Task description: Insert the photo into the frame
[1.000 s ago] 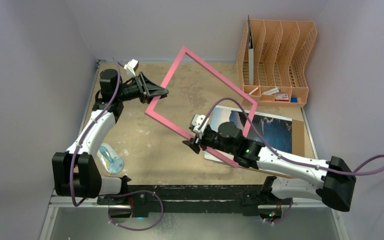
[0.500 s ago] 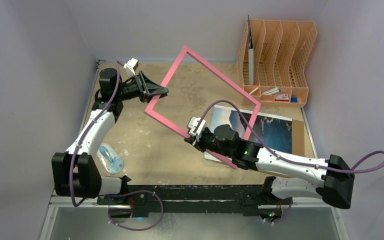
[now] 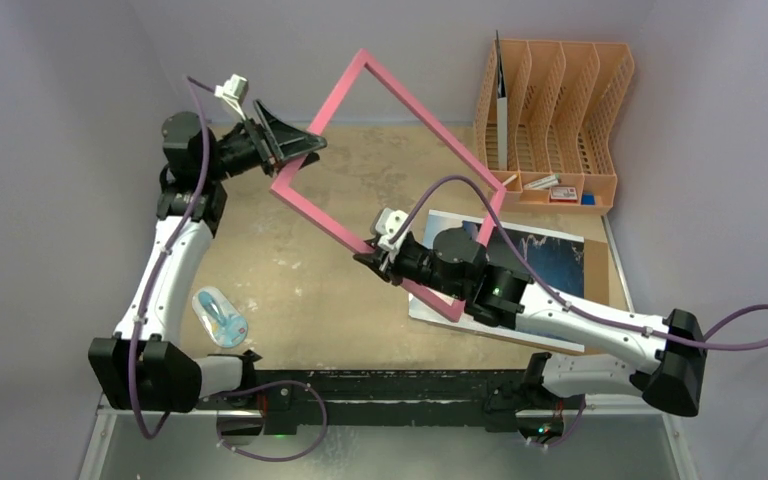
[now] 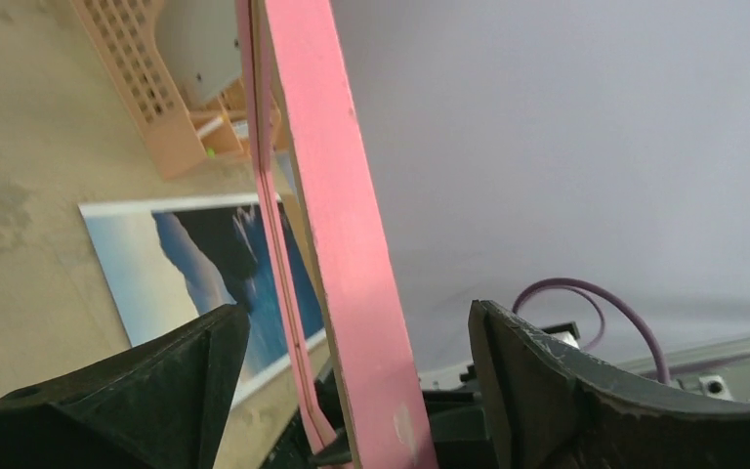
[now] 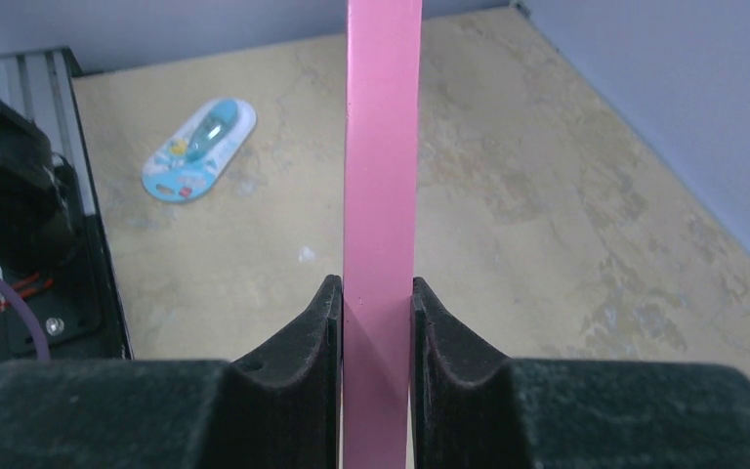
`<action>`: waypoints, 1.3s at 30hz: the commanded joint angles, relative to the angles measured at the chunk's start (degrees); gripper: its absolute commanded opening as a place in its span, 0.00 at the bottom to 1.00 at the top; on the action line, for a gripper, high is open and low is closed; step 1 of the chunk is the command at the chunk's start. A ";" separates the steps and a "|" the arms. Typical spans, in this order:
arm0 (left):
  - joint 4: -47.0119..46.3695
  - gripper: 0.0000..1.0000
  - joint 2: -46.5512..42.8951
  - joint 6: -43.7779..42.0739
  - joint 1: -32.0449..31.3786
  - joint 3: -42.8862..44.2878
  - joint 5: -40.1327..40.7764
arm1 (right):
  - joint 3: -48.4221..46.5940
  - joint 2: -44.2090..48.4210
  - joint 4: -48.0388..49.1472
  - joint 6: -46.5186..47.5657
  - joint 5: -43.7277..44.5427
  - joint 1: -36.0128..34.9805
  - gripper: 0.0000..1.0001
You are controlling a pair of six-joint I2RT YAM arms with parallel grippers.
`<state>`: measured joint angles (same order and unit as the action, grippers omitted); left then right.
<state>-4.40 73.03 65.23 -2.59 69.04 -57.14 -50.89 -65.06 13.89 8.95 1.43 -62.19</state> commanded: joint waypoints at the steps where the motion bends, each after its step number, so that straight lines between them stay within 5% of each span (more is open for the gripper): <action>1: 10.88 0.88 -3.90 -11.89 2.13 9.53 7.58 | -9.06 -2.25 7.37 0.05 -0.96 0.06 0.00; 5: 25.31 0.91 -6.06 -21.72 2.50 18.69 20.86 | -10.63 -4.96 11.25 -3.30 -1.26 0.10 0.00; 16: 38.29 0.93 -11.13 -29.31 2.50 30.05 48.26 | -9.37 -9.22 25.49 -15.38 -9.39 0.06 0.00; 23: 42.43 0.93 -15.66 -29.81 2.50 31.11 59.07 | -15.57 -16.90 30.84 -37.99 -5.79 0.17 0.00; 28: 34.28 0.93 -19.89 -22.41 2.50 24.83 50.47 | -21.75 -24.38 32.96 -52.31 -4.30 0.77 0.00; 39: 40.06 0.92 -18.46 -24.60 2.41 28.74 50.29 | -27.25 -32.65 39.98 -79.37 -7.51 4.68 0.00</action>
<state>34.61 53.84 40.95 -0.38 95.81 -6.00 -74.08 -97.34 44.27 -56.55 -5.30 -59.16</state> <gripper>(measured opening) 0.926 0.253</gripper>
